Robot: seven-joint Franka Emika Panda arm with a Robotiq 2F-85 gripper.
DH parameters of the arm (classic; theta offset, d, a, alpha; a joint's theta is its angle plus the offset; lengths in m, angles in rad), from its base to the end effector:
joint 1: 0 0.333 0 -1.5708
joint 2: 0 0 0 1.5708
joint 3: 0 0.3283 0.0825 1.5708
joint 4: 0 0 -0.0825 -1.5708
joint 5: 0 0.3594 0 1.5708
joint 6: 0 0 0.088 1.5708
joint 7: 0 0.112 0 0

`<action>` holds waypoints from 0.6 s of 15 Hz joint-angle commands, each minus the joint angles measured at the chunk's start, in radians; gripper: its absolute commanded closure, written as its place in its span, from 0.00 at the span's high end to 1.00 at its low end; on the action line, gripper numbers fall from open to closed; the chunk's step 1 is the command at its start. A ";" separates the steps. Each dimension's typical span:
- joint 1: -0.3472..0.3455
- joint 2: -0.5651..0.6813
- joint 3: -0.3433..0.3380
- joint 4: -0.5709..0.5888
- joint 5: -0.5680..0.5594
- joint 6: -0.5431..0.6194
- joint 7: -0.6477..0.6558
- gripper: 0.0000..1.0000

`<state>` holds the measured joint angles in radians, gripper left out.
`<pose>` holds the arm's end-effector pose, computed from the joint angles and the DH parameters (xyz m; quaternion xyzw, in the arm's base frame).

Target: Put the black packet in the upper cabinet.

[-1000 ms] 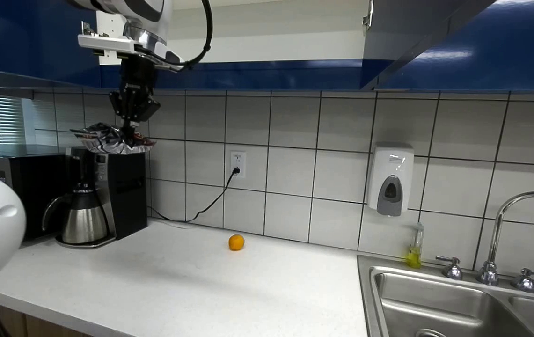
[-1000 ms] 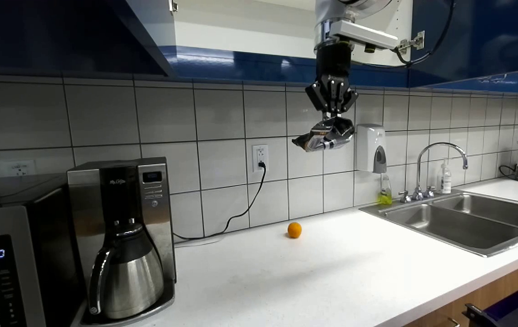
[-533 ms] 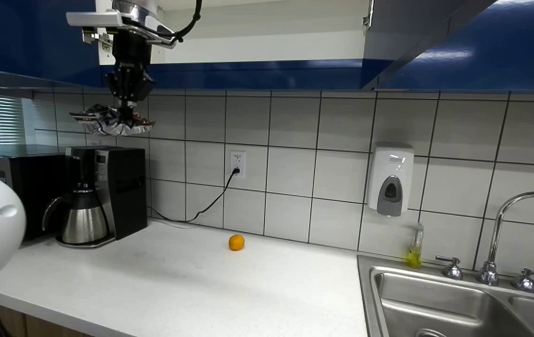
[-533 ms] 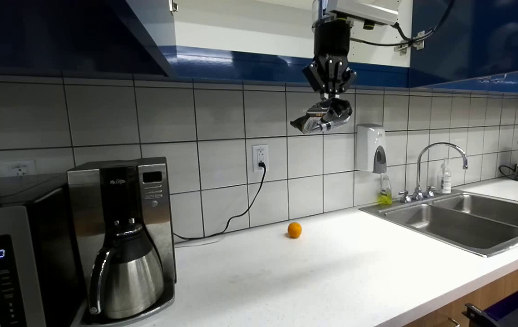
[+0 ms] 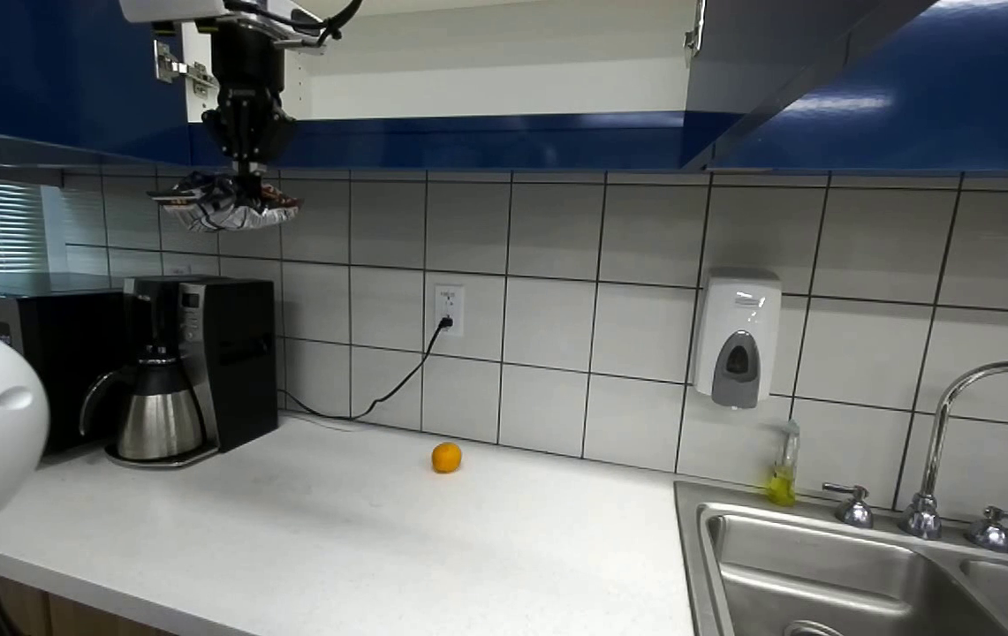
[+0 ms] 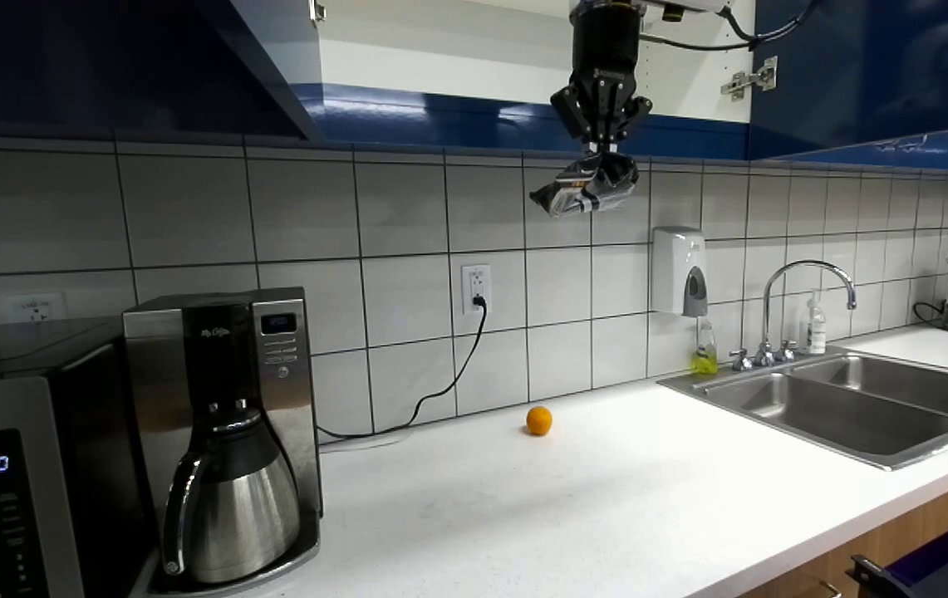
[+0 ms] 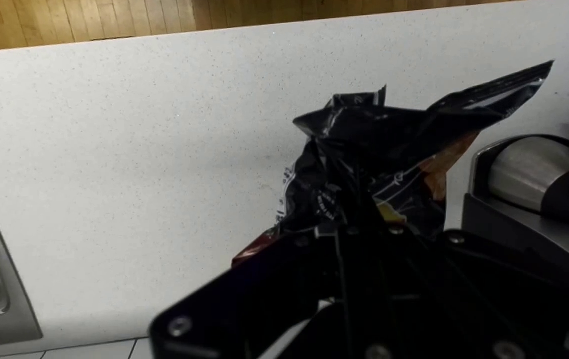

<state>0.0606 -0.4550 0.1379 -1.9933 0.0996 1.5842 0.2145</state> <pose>0.3686 0.0995 0.6483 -0.9995 0.0139 -0.0167 0.0234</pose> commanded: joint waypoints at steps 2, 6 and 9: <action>-0.007 0.007 0.015 0.055 -0.024 -0.020 0.043 0.01; -0.009 0.013 0.021 0.095 -0.038 -0.021 0.058 0.01; -0.010 0.019 0.026 0.133 -0.053 -0.022 0.068 0.01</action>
<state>0.0606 -0.4539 0.1460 -1.9205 0.0741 1.5843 0.2438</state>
